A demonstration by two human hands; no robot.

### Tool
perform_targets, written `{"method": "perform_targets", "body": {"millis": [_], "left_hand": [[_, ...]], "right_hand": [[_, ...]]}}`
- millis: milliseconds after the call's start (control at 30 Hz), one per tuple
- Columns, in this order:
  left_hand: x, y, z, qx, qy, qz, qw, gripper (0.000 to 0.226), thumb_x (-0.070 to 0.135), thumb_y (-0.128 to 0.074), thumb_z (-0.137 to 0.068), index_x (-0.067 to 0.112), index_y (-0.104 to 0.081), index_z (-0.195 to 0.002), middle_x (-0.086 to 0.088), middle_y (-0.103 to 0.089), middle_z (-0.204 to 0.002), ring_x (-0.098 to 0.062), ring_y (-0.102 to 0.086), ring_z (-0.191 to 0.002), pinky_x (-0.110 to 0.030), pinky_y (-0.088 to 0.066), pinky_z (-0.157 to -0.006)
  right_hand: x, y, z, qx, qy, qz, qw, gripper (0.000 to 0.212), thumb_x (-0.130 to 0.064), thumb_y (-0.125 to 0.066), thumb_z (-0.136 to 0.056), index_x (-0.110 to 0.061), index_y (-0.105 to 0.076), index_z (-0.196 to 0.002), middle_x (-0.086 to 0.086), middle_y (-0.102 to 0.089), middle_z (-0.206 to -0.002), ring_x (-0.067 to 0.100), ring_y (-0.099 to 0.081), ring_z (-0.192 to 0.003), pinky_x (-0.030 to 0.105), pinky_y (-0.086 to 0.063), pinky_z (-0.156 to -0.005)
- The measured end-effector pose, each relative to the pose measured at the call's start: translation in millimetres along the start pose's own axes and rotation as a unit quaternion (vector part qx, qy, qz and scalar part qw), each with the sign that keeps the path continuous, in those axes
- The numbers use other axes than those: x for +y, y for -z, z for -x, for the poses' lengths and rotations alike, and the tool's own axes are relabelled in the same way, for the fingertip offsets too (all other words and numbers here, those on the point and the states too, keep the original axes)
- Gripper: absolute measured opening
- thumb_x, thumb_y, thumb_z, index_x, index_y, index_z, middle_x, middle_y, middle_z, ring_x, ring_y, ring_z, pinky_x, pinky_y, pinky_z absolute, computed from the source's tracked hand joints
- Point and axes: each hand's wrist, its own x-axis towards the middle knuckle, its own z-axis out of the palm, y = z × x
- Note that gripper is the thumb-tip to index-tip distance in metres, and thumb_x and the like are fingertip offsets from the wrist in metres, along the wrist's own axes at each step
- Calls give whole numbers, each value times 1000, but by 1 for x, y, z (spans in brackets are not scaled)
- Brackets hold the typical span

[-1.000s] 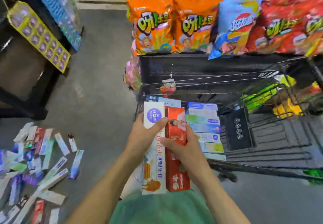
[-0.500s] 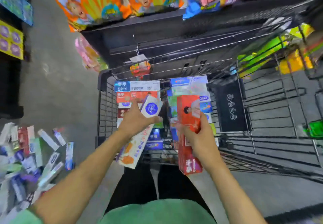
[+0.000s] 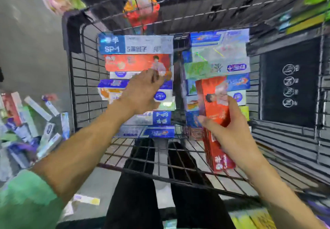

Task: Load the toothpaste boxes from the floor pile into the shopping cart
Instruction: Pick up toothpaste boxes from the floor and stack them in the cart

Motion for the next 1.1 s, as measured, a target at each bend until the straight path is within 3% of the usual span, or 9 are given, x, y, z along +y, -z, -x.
{"method": "perform_targets", "body": {"millis": [133, 267, 467, 633, 800, 967, 1100], "left_hand": [[-11, -10, -13, 76, -15, -63, 995, 84, 40, -75, -77, 15, -42, -150, -23, -50, -132, -40, -46, -118, -49, -38, -94], [-24, -20, -10, 141, 22, -22, 990, 78, 36, -75, -74, 15, -48, -144, -21, -52, -131, -39, -48, -119, -50, -37, -99], [-60, -28, 26, 162, 95, 27, 982, 75, 39, -77, -80, 11, -49, -143, -21, -50, -137, -39, -46, -122, -50, -34, -99], [-75, -23, 43, 164, 127, 16, 978, 73, 36, -78, -80, 10, -50, -142, -20, -51, -136, -40, -46, -121, -50, -36, -98], [-69, -26, 45, 176, 139, 4, 974, 68, 30, -76, -83, 10, -49, -141, -22, -50, -136, -42, -43, -126, -54, -36, -106], [-66, -8, 48, 183, 152, 46, 970, 76, 23, -81, -77, 6, -47, -143, -24, -46, -141, -44, -42, -129, -53, -33, -112], [-76, 26, 85, 274, 133, 19, 952, 57, 32, -58, -91, 6, -51, -142, -23, -47, -146, -42, -32, -144, -61, -13, -121]], "right_hand": [[9, -1, -11, -20, -6, 37, 999, 53, -10, -80, -83, -27, -56, -127, -16, -74, -100, 0, -69, -88, 7, -47, -74], [12, -8, -16, -31, -10, 62, 998, 53, -11, -79, -83, -29, -54, -127, -12, -73, -96, -2, -67, -82, 7, -47, -70], [13, -31, -27, -30, -9, 147, 989, 60, -34, -83, -75, -39, -44, -120, -18, -68, -97, -6, -65, -84, 9, -46, -69], [4, -51, -41, -75, 30, 245, 966, 59, -35, -83, -76, -39, -40, -117, -15, -66, -95, 13, -69, -69, 38, -58, -71], [12, -67, -49, -82, 98, 311, 942, 63, -31, -81, -77, -27, -48, -130, -9, -50, -120, 13, -55, -109, 29, -45, -91], [12, -78, -54, -119, 147, 415, 890, 71, -33, -76, -83, -23, -45, -146, -2, -37, -127, 24, -59, -103, 38, -52, -85], [5, -102, -72, -145, 206, 455, 854, 75, -37, -71, -87, -23, -38, -152, 1, -40, -131, 29, -60, -107, 42, -55, -81]]}}
